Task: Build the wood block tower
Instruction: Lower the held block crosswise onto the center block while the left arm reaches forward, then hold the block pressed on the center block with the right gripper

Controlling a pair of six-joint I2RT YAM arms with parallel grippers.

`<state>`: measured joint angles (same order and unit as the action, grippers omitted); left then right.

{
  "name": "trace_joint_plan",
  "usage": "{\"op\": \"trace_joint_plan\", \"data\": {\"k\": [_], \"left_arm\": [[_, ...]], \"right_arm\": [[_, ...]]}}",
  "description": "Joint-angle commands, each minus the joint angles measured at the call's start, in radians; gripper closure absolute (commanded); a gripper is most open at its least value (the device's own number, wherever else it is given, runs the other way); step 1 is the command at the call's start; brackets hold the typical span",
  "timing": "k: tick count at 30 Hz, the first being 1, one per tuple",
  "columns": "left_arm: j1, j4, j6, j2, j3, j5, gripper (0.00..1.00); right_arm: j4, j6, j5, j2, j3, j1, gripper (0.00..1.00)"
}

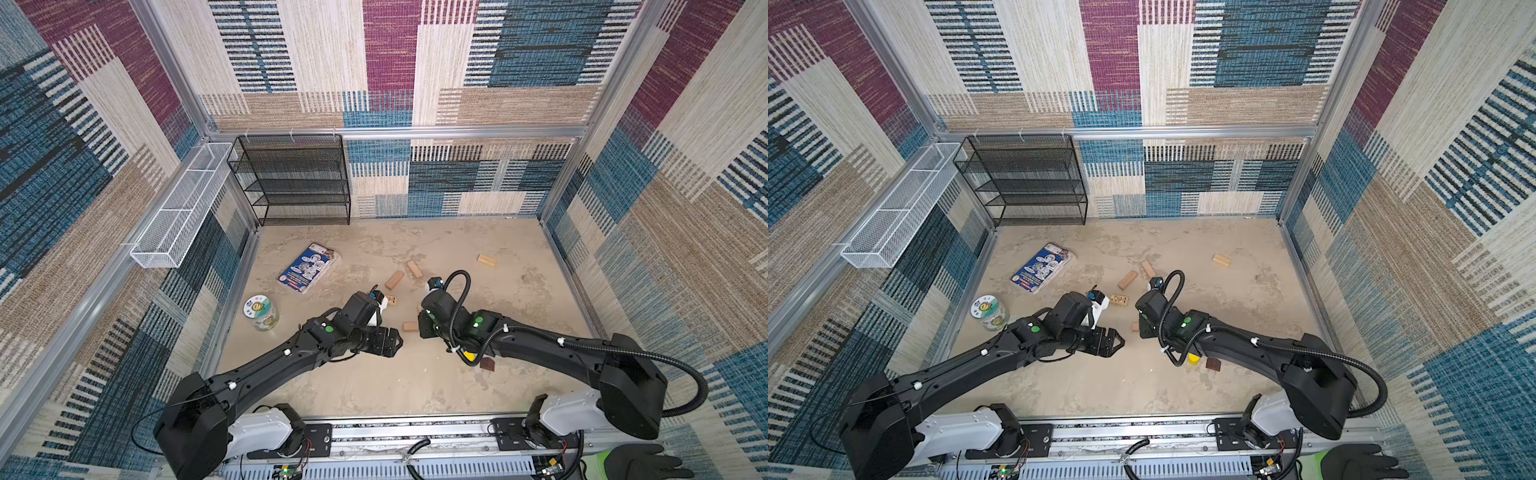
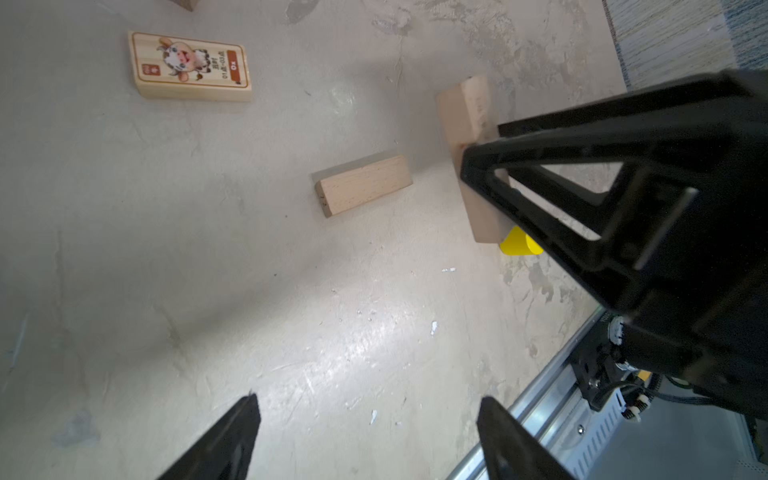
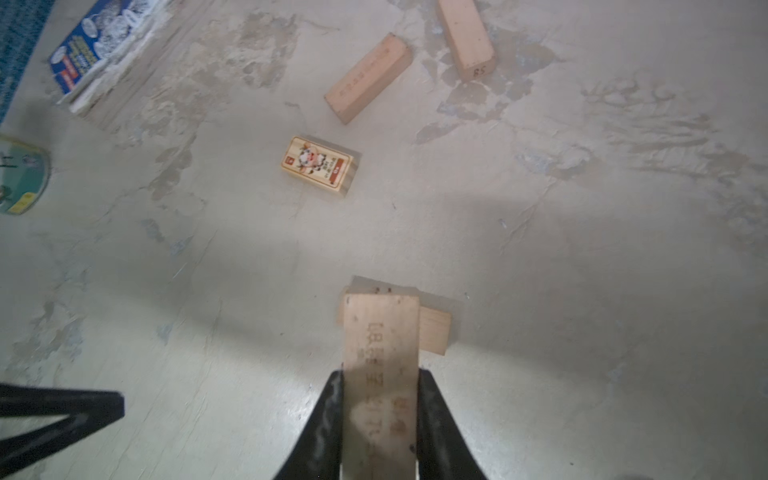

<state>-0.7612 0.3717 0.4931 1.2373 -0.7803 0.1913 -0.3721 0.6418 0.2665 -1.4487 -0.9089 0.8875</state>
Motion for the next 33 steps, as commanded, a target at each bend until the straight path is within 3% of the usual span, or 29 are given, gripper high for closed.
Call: {"op": "trace_joint_plan", "data": {"k": [1,10,33], "left_arm": [[-0.001,-0.098,-0.067,0.016,0.024,-0.098,0.13],[-0.001,-0.261,-0.126,-0.022,0.13,-0.136,0.12],[-0.001,-0.337,-0.212,-0.144,0.28,-0.245,0.1]], "right_arm": [[-0.059,0.07,0.017,-0.059,-0.035,0.001,1.0],[-0.034,0.095,-0.022,-0.159,-0.074,-0.005,1.0],[-0.088,0.185,0.006,-0.303,-0.159,-0.018,1.0]]}}
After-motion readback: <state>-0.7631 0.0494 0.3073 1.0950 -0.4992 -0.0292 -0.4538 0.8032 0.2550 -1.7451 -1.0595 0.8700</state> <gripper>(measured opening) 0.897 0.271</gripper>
